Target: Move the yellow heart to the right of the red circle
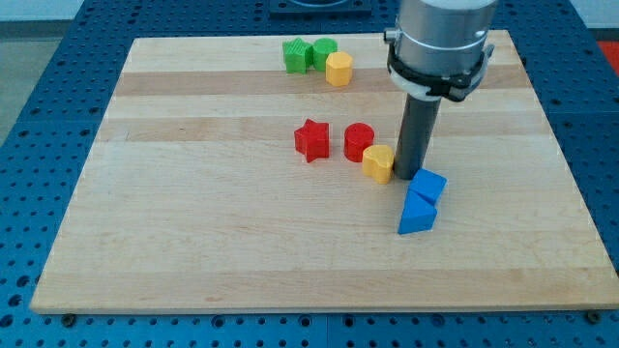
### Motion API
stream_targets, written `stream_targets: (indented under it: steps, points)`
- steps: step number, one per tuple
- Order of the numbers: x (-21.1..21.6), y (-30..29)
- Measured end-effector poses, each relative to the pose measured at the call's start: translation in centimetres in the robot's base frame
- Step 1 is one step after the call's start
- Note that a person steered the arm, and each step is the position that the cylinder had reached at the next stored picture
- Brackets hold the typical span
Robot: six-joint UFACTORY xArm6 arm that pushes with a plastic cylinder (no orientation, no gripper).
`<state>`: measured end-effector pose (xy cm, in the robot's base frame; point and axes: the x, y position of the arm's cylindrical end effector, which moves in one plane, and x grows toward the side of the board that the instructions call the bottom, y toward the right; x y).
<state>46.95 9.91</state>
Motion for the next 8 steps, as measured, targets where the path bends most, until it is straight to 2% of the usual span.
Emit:
stream_targets:
  steps: [2, 4, 6, 8]
  points:
    - [2.4, -2.4]
    - [1.4, -4.5]
    - [-0.4, 1.7]
    - [-1.8, 0.6]
